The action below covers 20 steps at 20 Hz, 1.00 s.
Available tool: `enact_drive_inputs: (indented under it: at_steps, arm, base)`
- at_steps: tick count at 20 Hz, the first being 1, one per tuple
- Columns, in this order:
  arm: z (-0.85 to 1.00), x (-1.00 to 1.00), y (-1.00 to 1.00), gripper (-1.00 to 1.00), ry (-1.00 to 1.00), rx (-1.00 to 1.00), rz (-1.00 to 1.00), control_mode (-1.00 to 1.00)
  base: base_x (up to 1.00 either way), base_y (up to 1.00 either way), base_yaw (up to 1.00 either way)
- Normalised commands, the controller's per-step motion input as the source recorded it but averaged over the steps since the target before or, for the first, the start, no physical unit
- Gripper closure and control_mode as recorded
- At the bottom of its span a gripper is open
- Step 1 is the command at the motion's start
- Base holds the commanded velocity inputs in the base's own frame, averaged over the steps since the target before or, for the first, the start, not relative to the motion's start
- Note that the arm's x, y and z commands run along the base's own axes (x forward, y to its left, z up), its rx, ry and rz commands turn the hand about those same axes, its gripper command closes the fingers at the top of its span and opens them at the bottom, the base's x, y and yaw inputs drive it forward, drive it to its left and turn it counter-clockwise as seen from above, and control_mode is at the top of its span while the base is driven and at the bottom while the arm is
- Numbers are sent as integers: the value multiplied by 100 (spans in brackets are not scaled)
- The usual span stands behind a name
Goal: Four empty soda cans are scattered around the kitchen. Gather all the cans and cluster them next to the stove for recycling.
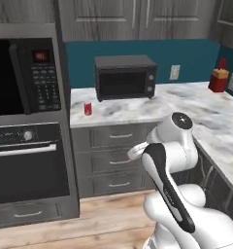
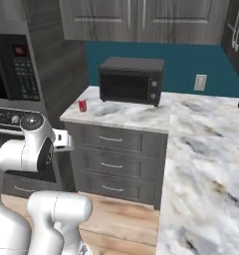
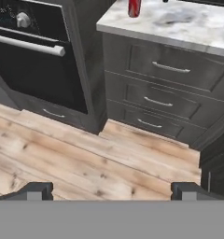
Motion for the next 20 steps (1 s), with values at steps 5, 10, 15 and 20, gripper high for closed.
enact_drive_inputs:
  at_steps: [5, 10, 15, 20]
  arm:
    - [0, 0, 0, -100, 0, 0, 0, 100]
    - [0, 0, 0, -100, 0, 0, 0, 100]
    - [0, 0, 0, -100, 0, 0, 0, 100]
    - [0, 0, 0, -100, 0, 0, 0, 100]
  base:
    - [57, -34, 12]
    - [47, -30, 11]
    - [48, -26, 10]
    - [49, -24, 9]
